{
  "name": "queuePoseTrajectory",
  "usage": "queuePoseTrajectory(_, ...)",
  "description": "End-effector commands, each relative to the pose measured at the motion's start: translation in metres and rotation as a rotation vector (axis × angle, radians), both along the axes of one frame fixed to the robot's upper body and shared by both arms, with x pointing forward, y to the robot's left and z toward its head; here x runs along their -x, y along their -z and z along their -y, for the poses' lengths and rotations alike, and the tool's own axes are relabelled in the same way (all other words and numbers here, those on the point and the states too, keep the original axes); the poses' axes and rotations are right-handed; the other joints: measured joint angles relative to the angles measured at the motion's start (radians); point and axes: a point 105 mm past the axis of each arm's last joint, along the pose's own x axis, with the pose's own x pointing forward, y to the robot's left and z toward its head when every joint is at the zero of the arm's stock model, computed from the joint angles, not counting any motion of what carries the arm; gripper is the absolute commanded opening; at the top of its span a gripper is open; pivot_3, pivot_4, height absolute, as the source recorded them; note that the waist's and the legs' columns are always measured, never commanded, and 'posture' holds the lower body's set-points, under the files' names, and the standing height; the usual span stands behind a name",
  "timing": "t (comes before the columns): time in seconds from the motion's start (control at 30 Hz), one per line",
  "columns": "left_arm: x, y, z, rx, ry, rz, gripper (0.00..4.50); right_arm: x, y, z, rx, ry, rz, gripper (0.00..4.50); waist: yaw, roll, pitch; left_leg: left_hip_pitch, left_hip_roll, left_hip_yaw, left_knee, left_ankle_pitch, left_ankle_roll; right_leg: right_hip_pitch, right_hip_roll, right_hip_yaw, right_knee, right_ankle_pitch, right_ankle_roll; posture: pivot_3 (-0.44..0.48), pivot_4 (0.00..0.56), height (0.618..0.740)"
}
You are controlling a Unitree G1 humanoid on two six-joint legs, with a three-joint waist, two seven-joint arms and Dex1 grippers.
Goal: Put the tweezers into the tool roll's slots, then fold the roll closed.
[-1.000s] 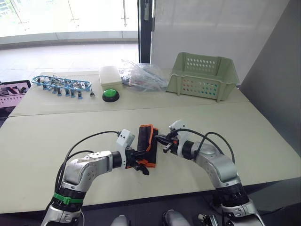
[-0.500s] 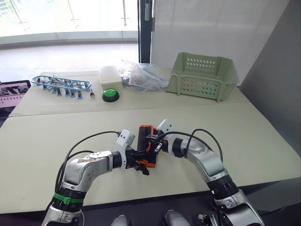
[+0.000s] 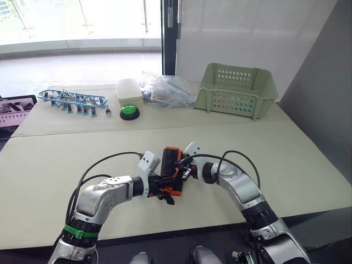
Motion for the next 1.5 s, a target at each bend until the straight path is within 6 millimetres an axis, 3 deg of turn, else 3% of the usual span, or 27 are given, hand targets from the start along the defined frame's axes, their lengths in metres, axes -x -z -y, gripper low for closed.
queuePoseTrajectory(0.03, -0.004, -0.013, -0.007, 0.010, -0.013, 0.058, 2.19, 0.003, 0.026, 0.009, 0.038, 0.035, -0.094, 0.00, 0.000, 0.000, 0.000, 0.000, 0.000, 0.000, 0.000, 0.000, 0.000, 0.000, 0.000, 0.000, 0.000, 0.000, 0.000, 0.000, 0.150, 0.724)
queuePoseTrajectory(0.27, -0.005, -0.017, -0.013, 0.018, -0.013, 0.070, 4.46, 0.000, 0.024, 0.008, 0.018, 0.042, -0.081, 0.00, -0.001, 0.000, 0.000, 0.004, 0.000, 0.000, 0.000, 0.000, 0.000, 0.003, 0.000, 0.000, 0.000, 0.000, 0.000, 0.000, 0.150, 0.724)
queuePoseTrajectory(0.37, -0.004, -0.025, -0.020, 0.029, 0.001, 0.100, 4.46, 0.001, 0.026, 0.007, 0.044, 0.023, -0.064, 0.00, -0.001, 0.000, 0.000, 0.004, 0.000, 0.000, 0.000, 0.000, 0.000, 0.003, 0.000, 0.000, 0.000, 0.000, 0.000, 0.000, 0.150, 0.723)
queuePoseTrajectory(0.43, -0.005, -0.029, -0.026, 0.031, -0.002, 0.127, 4.46, 0.003, 0.027, 0.006, 0.058, 0.005, -0.050, 0.00, -0.018, 0.003, 0.001, -0.003, -0.004, -0.014, -0.001, 0.001, 0.000, 0.012, -0.005, -0.011, -0.002, -0.001, -0.001, 0.000, 0.150, 0.723)
queuePoseTrajectory(0.47, -0.005, -0.031, -0.028, 0.025, 0.010, 0.147, 4.46, 0.004, 0.026, 0.005, 0.052, -0.001, -0.049, 0.00, -0.025, 0.006, 0.002, -0.002, -0.015, -0.037, -0.003, 0.004, 0.001, 0.022, -0.018, -0.036, -0.002, -0.007, -0.003, 0.000, 0.150, 0.723)
queuePoseTrajectory(0.57, -0.001, -0.036, -0.032, 0.005, 0.060, 0.195, 4.46, 0.004, 0.022, 0.004, 0.025, 0.001, -0.054, 0.00, -0.020, 0.014, 0.006, 0.004, -0.040, -0.088, -0.004, 0.011, 0.003, 0.038, -0.037, -0.077, 0.003, -0.023, -0.003, 0.000, 0.150, 0.722)
queuePoseTrajectory(0.87, -0.004, -0.037, -0.025, 0.029, 0.117, 0.301, 4.46, 0.005, 0.024, 0.006, 0.032, 0.007, -0.058, 0.00, 0.000, 0.018, 0.006, -0.001, -0.032, -0.075, -0.012, 0.012, 0.001, 0.023, -0.031, -0.067, 0.007, -0.024, -0.008, 0.000, 0.150, 0.722)
queuePoseTrajectory(1.03, -0.004, -0.018, -0.018, 0.013, 0.206, 0.324, 2.95, 0.008, 0.025, 0.006, 0.033, 0.005, -0.063, 0.00, 0.001, 0.018, 0.006, -0.001, -0.033, -0.071, -0.013, 0.012, 0.001, 0.022, -0.032, -0.063, 0.006, -0.023, -0.007, 0.000, 0.150, 0.722)
queuePoseTrajectory(1.33, -0.006, -0.024, -0.007, 0.114, 0.277, 0.352, 0.02, 0.011, 0.023, 0.010, 0.037, 0.001, -0.058, 0.00, 0.004, 0.017, 0.006, -0.002, -0.034, -0.070, -0.013, 0.012, 0.001, 0.021, -0.032, -0.062, 0.006, -0.024, -0.006, 0.000, 0.150, 0.722)
queuePoseTrajectory(1.5, -0.007, -0.011, -0.002, 0.082, 0.310, 0.318, 0.02, 0.013, 0.021, 0.010, 0.035, -0.001, -0.055, 0.00, 0.003, 0.017, 0.006, -0.002, -0.034, -0.070, -0.013, 0.012, 0.001, 0.021, -0.032, -0.061, 0.006, -0.024, -0.006, 0.000, 0.150, 0.722)
